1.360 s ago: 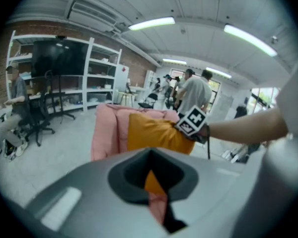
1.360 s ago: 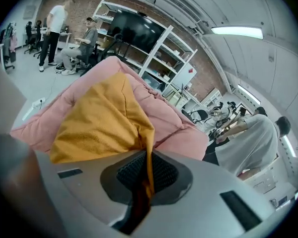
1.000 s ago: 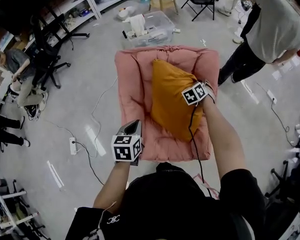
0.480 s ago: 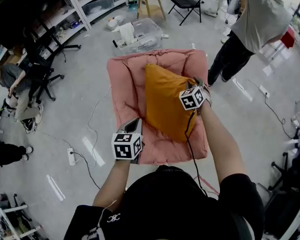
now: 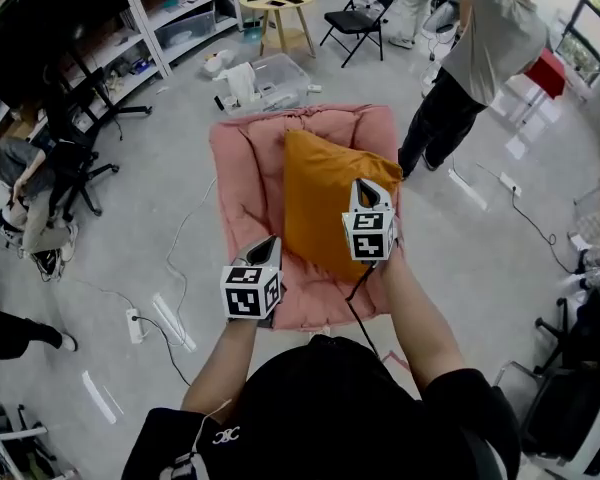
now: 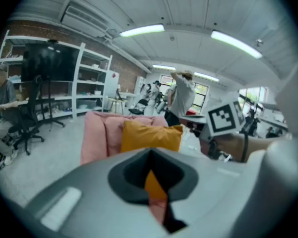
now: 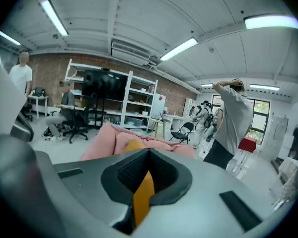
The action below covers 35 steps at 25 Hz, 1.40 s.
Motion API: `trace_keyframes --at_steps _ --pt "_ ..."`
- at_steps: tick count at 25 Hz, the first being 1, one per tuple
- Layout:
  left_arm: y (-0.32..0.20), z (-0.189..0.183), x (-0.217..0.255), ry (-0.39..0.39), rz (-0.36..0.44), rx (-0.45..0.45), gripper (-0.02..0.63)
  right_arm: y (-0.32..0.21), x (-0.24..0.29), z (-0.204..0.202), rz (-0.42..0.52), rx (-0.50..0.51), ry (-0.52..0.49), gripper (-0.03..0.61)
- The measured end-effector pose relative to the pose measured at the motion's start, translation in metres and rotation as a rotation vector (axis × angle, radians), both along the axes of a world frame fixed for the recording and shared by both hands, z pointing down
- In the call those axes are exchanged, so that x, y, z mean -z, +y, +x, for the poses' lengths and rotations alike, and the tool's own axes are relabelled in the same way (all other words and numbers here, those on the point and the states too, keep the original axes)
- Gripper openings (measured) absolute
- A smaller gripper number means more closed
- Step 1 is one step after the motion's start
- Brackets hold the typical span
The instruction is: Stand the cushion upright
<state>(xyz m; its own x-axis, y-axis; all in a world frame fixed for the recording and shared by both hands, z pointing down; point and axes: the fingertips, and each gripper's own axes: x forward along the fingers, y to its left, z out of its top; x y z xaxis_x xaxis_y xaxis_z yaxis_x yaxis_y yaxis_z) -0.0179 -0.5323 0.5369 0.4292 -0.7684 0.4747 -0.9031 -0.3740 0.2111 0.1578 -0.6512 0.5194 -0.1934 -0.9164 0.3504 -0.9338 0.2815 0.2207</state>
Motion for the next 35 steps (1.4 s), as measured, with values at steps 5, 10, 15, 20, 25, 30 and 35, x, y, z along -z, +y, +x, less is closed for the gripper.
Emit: trace_keyframes --at_steps 5,10,15,20,25,30,35 --pt "0.033 0.002 0.011 0.01 0.033 -0.016 -0.002 0.066 0.02 -0.026 0.031 0.016 -0.151 -0.002" --pt "0.069 -0.014 0.02 0.007 0.068 -0.013 -0.002 0.129 0.034 -0.06 0.034 0.067 -0.257 -0.002" --pt "0.106 -0.028 0.022 0.016 0.078 -0.008 -0.003 0.19 0.039 -0.083 0.047 0.068 -0.294 -0.003" --pt "0.14 -0.029 0.029 0.01 0.108 -0.031 -0.003 0.231 0.033 -0.097 0.001 0.092 -0.323 -0.003" --pt "0.163 -0.033 0.03 0.017 0.128 -0.036 -0.002 0.262 0.037 -0.109 0.026 0.096 -0.318 -0.003" --pt "0.18 -0.035 0.032 0.02 0.135 -0.053 -0.003 0.286 0.035 -0.115 0.023 0.09 -0.318 -0.003" --pt "0.189 -0.033 0.029 0.021 0.13 -0.067 -0.002 0.298 0.03 -0.116 0.011 0.084 -0.318 -0.003"
